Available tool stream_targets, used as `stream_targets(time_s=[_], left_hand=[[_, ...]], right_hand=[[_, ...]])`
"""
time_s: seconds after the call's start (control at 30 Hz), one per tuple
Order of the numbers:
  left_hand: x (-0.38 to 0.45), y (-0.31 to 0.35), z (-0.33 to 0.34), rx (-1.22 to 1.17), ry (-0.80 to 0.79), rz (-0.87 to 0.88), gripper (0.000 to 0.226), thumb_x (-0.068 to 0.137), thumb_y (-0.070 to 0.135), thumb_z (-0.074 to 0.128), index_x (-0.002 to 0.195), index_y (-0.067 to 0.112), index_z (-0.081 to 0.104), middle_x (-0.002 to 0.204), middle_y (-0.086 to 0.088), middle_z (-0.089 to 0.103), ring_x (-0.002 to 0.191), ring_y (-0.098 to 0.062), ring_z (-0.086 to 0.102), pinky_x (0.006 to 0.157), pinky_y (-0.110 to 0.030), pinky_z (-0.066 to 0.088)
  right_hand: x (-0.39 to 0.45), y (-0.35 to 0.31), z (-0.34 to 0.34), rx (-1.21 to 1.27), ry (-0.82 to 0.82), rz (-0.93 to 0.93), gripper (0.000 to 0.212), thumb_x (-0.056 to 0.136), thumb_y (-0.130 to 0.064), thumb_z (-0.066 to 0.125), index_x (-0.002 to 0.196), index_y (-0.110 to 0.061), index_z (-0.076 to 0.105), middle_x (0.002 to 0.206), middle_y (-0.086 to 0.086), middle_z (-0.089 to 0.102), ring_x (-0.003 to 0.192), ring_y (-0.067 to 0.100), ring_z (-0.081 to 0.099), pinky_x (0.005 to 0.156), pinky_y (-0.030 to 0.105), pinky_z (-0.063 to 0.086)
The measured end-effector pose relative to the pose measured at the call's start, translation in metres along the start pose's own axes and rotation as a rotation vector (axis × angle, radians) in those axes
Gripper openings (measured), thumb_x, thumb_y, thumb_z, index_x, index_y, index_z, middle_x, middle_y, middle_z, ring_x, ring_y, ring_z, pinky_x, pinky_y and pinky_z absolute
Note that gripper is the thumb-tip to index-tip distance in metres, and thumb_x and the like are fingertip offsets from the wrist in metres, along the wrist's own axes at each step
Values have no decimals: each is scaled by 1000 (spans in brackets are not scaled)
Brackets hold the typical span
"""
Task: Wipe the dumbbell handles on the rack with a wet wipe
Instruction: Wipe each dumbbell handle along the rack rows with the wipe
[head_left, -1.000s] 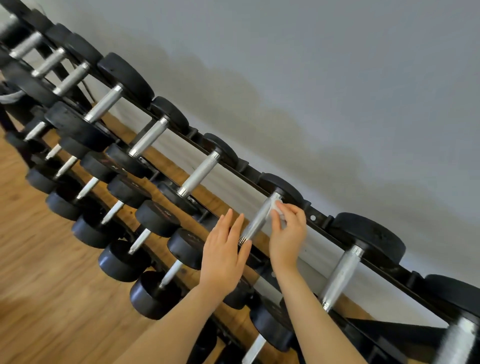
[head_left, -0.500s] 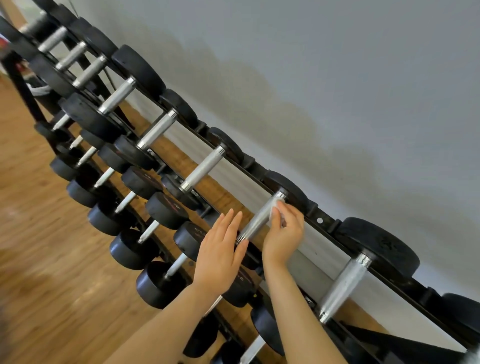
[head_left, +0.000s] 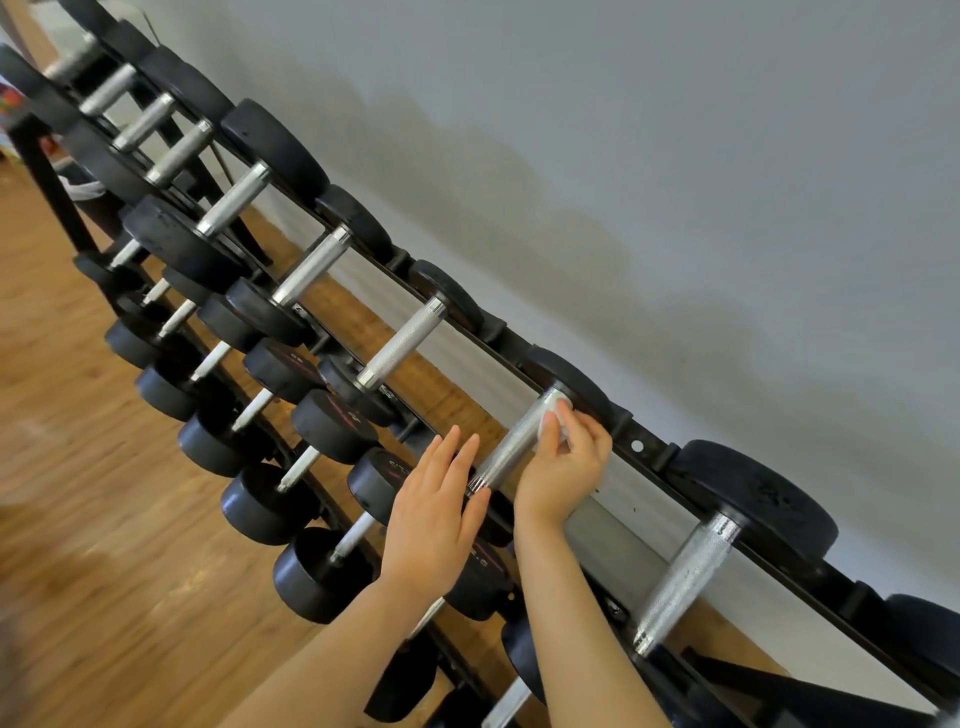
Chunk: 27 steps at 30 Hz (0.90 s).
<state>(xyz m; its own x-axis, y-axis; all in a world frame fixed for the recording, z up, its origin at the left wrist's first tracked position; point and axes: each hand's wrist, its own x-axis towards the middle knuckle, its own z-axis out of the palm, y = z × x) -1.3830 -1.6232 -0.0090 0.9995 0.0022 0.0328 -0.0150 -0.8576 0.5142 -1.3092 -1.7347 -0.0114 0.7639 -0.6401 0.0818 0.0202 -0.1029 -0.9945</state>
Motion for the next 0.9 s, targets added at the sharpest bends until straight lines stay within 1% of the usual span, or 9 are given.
stream_targets(time_s=[0.1,0.2,0.27,0.33,0.43,0.57,0.67,0.8,0.9], left_hand=[[0,1,-1,-11,1,1,67,94,63,15,154,32,21,159,15,7,148,-5,3,118,-30,8],[0,0,-1,-17,-5,5,65,94,63,14,152,35,15,160,15,7,148,-5,3,119,-29,9],[0,0,-1,-15,4,8,65,95,62,17,153,33,18,161,13,10,149,-7,6,118,-30,10],[0,0,0,-13,12,7,65,97,61,19,154,30,22,162,10,15,150,-10,10,119,-33,14],[0,0,0,-11,5,-3,66,96,61,18,154,30,21,162,9,14,150,-11,10,120,-34,16],[0,0,0,-13,2,-9,70,94,63,16,155,29,21,161,12,10,150,-8,6,119,-30,12],[-1,0,1,-18,10,-20,70,94,63,17,155,28,24,161,12,10,149,-8,7,118,-30,12],[-1,1,-1,-28,22,-20,69,94,62,19,154,28,25,160,12,13,149,-9,9,118,-30,13],[0,3,-2,-36,20,-23,70,93,63,17,155,30,22,159,14,10,148,-6,6,117,-28,8]], right_hand=[[-11,3,1,0,8,7,23,92,-10,63,113,-13,71,113,4,57,97,12,62,77,9,50],[-21,6,-2,12,-26,-13,24,92,-10,64,114,-15,71,112,1,58,97,12,63,78,14,52],[-11,3,-1,10,-29,0,23,92,-10,63,113,-15,71,114,0,58,99,11,63,79,16,53],[2,-2,0,-33,-23,-3,22,93,-11,62,112,-14,72,113,-2,58,99,10,62,79,18,54],[3,-3,1,-98,-27,-36,23,94,-14,60,114,-14,71,114,-1,58,99,8,61,80,18,54],[-14,4,-8,-251,-136,-175,34,96,-19,48,125,-12,64,129,4,58,118,17,56,92,22,48],[-12,0,-19,-425,-278,-300,37,93,-16,49,127,-10,63,130,5,59,123,20,52,95,24,45],[14,-7,-24,-734,-443,-589,43,81,-9,72,123,-10,65,122,3,66,111,23,57,86,30,55],[30,-9,-28,-868,-441,-677,42,78,-12,76,119,-11,68,117,4,68,92,22,64,71,34,56]])
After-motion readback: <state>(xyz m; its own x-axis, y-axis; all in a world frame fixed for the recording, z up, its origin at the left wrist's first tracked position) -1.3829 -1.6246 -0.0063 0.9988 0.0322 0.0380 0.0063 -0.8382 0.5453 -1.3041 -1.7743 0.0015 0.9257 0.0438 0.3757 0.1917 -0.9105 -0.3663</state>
